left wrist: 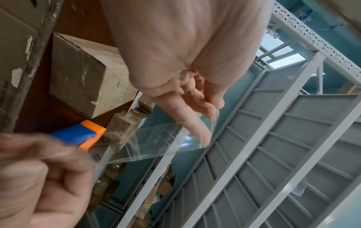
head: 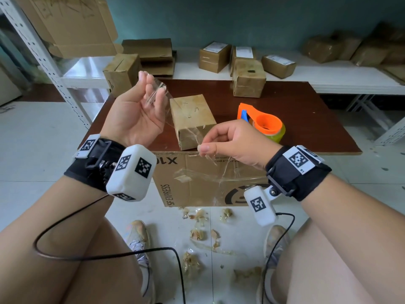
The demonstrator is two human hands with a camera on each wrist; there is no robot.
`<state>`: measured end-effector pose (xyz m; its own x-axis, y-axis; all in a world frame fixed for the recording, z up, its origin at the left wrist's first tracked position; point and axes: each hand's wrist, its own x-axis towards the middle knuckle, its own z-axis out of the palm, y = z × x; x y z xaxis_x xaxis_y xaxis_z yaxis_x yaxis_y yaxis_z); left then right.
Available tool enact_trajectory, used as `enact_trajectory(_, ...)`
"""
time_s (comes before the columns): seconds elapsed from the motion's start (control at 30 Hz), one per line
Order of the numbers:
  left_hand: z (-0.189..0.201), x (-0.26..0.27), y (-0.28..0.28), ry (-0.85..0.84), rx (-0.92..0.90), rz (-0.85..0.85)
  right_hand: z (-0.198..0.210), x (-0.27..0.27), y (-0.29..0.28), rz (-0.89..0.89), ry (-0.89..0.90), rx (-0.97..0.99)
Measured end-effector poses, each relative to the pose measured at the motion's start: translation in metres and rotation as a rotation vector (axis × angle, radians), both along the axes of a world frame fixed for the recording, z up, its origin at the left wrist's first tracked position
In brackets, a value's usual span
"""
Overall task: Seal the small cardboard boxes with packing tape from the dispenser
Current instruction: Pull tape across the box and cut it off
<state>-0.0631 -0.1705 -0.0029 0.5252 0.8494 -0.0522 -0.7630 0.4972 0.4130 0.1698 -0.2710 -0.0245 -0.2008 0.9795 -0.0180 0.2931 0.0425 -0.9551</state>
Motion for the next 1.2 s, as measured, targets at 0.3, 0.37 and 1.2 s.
enact_trajectory(0.3, -0.003, -0.012, 0.007, 0.515, 0.175, 0.374, 0.000, 0.012, -0.004, -0.016, 0.075, -0.066)
enact_trajectory(0.37, -0.005, -0.015, 0.003, 0.773, 0.370, 0.505, 0.002, 0.016, -0.005, -0.033, 0.039, -0.093)
enact_trajectory(1.2, -0.007, 0.051, -0.066, 0.914, 0.505, 0.337, 0.012, -0.008, -0.008, -0.355, 0.324, 0.143)
